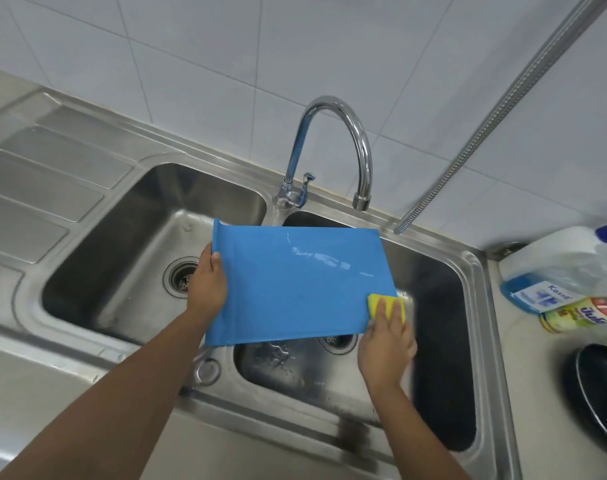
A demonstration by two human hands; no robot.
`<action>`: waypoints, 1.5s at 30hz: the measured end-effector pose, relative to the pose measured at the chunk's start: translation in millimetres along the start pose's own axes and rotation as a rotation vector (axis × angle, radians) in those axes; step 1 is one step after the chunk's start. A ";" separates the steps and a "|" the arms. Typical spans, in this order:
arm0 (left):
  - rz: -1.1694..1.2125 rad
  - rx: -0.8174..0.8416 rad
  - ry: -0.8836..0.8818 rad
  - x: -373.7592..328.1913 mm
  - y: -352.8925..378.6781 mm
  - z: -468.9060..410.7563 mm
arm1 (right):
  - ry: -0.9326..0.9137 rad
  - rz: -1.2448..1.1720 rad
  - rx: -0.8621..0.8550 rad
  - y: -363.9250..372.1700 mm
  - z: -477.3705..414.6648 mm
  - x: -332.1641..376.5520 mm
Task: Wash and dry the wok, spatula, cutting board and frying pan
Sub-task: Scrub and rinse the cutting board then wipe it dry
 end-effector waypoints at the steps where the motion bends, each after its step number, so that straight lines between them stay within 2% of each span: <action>1: 0.003 0.000 0.003 -0.2 0.5 0.0 | -0.060 -0.009 -0.015 0.0 13.3 17.5; 6: -0.015 -0.007 0.007 -1.7 -0.9 0.4 | -0.490 -0.102 0.053 10.4 94.3 107.7; 10: 0.000 -0.012 0.012 -3.3 -2.3 2.8 | -0.655 -0.124 0.128 13.0 89.4 115.3; 13: 0.024 -0.012 0.015 -5.8 -3.4 4.8 | -0.532 -0.088 0.124 16.8 48.6 74.1; 18: 0.029 0.003 0.030 -6.5 -2.4 2.8 | -0.009 -0.060 0.027 0.3 -18.8 -23.1; 20: 0.033 0.009 0.030 -5.9 -1.7 1.8 | 0.034 -0.042 0.007 -3.9 -16.3 -25.6; 22: 0.053 0.006 0.004 -3.0 -0.9 1.3 | -0.067 -0.041 0.007 -4.4 6.0 4.9; 24: 0.079 -0.006 -0.016 0.1 -1.4 0.9 | -0.346 -0.061 0.052 1.2 50.9 61.2; 26: 0.094 -0.019 -0.007 0.4 -2.9 1.1 | -0.659 -0.057 0.170 11.3 106.1 118.2; 27: 0.107 -0.026 0.004 0.0 -3.2 1.4 | -0.748 -0.059 0.223 15.2 125.9 140.2; 29: 0.140 -0.030 0.012 -1.4 -2.8 2.5 | -0.767 -0.092 0.345 21.3 131.6 176.5; 32: 0.164 -0.039 -0.002 1.1 -2.8 0.4 | -0.760 -0.056 0.495 35.8 91.2 224.1; 38: 0.149 -0.039 0.005 5.6 -2.7 -2.4 | -0.744 0.059 0.458 56.6 9.5 306.5; 41: 0.102 -0.048 0.017 5.0 -3.9 -2.7 | -0.716 -0.002 0.402 63.1 14.5 302.7; 45: 0.081 -0.054 -0.007 10.1 -3.0 -2.8 | -0.770 -0.082 0.331 47.5 60.4 228.7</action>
Point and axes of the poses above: each hand's wrist, its own z-axis away from the middle knuckle, its own y-axis out of the palm, x = y × z, the point moved 7 cm from there along -z, towards the middle knuckle, and after that the axes turned 11 degrees about y, right-handed, at the moved point
